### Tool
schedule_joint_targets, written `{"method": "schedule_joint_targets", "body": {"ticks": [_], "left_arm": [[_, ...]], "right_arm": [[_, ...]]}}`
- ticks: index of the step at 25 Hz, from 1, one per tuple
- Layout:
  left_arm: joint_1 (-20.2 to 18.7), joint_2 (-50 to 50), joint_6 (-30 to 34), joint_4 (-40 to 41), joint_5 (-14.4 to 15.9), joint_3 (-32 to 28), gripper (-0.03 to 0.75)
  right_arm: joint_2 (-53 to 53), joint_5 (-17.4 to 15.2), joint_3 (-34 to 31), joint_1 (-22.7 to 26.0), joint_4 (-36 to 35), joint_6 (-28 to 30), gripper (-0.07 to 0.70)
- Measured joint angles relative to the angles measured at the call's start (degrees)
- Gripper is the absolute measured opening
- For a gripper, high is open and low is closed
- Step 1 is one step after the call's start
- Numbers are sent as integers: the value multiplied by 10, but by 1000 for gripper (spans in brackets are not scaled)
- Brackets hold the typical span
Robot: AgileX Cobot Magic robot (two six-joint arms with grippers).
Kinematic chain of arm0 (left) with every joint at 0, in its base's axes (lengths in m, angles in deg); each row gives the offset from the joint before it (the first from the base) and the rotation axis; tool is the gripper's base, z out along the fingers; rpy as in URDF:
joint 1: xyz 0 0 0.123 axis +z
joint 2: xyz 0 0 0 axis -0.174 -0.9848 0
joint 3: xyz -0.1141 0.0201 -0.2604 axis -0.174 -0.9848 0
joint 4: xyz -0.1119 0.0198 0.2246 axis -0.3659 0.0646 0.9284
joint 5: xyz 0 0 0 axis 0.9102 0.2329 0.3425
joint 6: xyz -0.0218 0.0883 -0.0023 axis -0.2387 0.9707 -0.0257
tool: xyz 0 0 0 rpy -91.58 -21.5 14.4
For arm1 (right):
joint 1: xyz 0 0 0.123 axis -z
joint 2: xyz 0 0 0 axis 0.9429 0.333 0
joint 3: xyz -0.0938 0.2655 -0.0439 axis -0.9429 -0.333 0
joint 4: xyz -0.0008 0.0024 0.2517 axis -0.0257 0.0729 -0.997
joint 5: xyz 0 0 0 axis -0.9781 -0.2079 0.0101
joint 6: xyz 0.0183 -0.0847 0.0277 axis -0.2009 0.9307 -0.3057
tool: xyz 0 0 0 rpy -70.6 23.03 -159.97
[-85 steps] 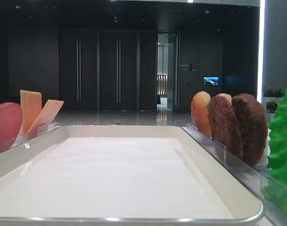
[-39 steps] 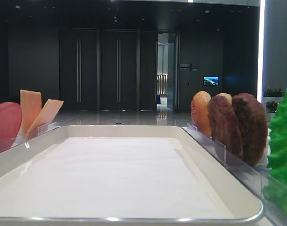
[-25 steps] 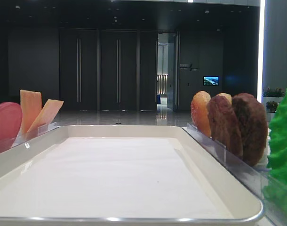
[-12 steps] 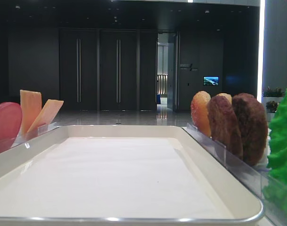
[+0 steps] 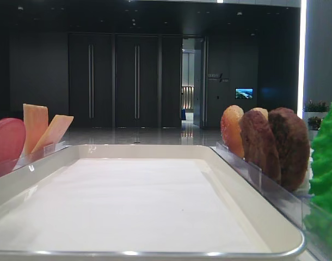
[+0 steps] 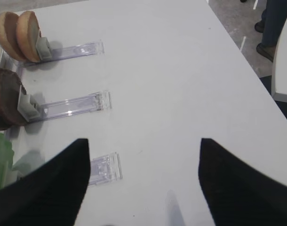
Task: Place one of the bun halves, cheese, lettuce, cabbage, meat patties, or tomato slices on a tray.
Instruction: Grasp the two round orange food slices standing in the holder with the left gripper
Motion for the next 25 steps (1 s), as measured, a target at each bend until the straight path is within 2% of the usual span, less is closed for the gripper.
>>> {"method": "schedule_joint_targets", "body": {"ticks": [4,5,19,25], "left_arm": [[-51,-37,-48,1,-20,0,692],[-54,-43,-54,1,-22,0,692],[-55,-102,-69,6,-76,1,689],[-60,-129,-69,-1,-79,1,669]], "right_arm": [[0,0,0,0,0,0,469],[0,0,0,0,0,0,469],[0,0,0,0,0,0,469],[0,0,0,0,0,0,469]]}}
